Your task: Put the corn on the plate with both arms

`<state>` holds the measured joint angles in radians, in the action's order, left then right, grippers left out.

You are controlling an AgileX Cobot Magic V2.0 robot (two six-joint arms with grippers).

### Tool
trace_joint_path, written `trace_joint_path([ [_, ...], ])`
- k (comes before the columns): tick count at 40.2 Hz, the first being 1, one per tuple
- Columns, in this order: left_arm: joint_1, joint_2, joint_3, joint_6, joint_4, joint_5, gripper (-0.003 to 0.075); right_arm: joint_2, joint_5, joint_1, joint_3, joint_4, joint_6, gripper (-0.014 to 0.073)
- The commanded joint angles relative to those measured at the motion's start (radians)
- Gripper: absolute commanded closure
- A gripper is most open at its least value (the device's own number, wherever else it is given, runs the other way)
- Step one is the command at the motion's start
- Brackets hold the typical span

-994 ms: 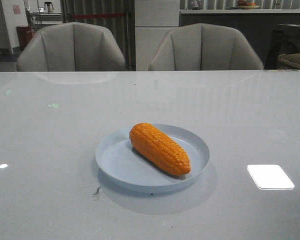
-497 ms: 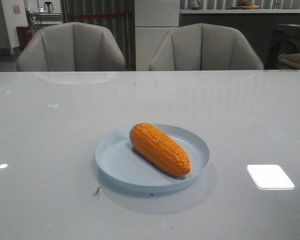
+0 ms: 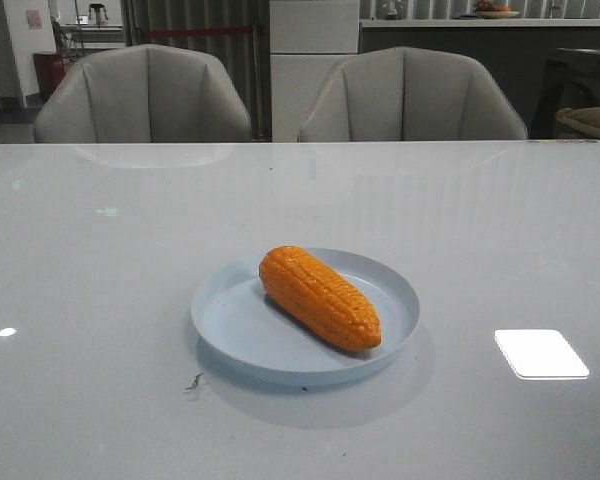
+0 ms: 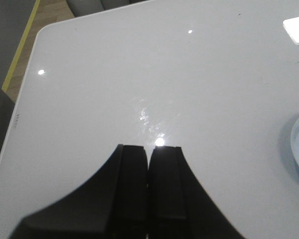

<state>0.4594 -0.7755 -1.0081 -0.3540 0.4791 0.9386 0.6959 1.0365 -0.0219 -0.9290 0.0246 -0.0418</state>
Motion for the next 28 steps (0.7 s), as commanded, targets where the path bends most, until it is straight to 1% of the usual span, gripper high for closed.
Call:
trace_joint_path([
  [1,-0.035,0.053,0.023,0.002,-0.004,-0.168,0.0631,-0.002,-0.068,-0.006,-0.022,0.004,0.008,0.0051],
  [6,-0.137,0.152,0.161,0.022,-0.08,-0.391,0.0631,-0.002,-0.068,-0.006,-0.022,0.004,0.008,0.0051],
  [10,-0.24,0.243,0.297,0.085,-0.178,-0.573,0.0631,-0.002,-0.068,-0.006,-0.022,0.004,0.008,0.0051],
  [13,-0.311,0.303,0.386,0.154,-0.27,-0.664,0.0631,-0.002,-0.068,-0.006,-0.022,0.004,0.008,0.0051],
  [19,-0.43,0.413,0.545,0.371,-0.546,-0.764,0.0631,-0.002,-0.068,-0.006,-0.022,0.004,0.008,0.0051],
  [21,-0.453,0.456,0.602,0.381,-0.562,-0.786,0.0631,-0.002,-0.068,-0.006,-0.022,0.004,0.008,0.0051],
  [28,-0.455,0.654,0.827,0.378,-0.554,-0.924,0.0631,-0.002,-0.068,-0.006,-0.022,0.004,0.008,0.0051],
])
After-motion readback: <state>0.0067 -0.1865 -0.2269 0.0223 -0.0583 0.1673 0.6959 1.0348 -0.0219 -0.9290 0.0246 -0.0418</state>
